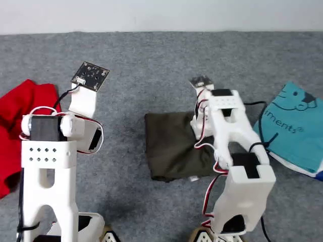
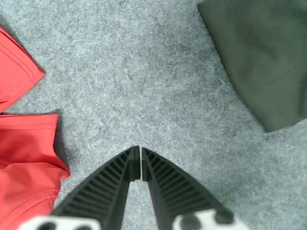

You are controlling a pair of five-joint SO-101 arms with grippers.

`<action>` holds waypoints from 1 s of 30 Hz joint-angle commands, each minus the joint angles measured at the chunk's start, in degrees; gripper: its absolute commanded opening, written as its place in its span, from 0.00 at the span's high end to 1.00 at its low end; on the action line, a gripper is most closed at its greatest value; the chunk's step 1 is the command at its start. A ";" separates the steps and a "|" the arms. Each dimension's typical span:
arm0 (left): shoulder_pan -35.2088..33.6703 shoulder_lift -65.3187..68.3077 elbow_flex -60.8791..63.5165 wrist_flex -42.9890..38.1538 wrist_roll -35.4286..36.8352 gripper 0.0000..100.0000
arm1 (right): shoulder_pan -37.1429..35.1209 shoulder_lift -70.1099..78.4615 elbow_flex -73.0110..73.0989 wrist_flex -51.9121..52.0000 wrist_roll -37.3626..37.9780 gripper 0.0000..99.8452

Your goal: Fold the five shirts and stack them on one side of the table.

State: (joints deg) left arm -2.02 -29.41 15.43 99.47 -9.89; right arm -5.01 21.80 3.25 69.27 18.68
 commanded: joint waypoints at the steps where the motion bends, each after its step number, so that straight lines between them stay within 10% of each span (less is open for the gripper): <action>1: -0.26 -1.67 -0.31 1.05 -0.26 0.99 | 2.33 0.66 -11.69 -1.89 14.24 0.99; 8: -0.26 -1.76 -0.48 1.05 -0.18 0.99 | -1.19 11.56 -30.15 -6.64 38.07 0.99; 13: -0.26 -1.76 -0.31 1.05 0.00 0.99 | -2.51 18.51 -39.82 -4.44 38.68 0.95; 19: -0.26 -1.76 -0.31 1.05 0.00 0.99 | -2.33 17.63 -51.69 7.34 15.82 0.75; 30: -0.26 -1.76 -0.31 1.05 0.00 0.99 | -4.35 17.80 -61.27 24.66 -25.49 0.74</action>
State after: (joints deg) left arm -2.02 -29.41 15.43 99.47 -9.89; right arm -8.79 41.41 -54.51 90.29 5.93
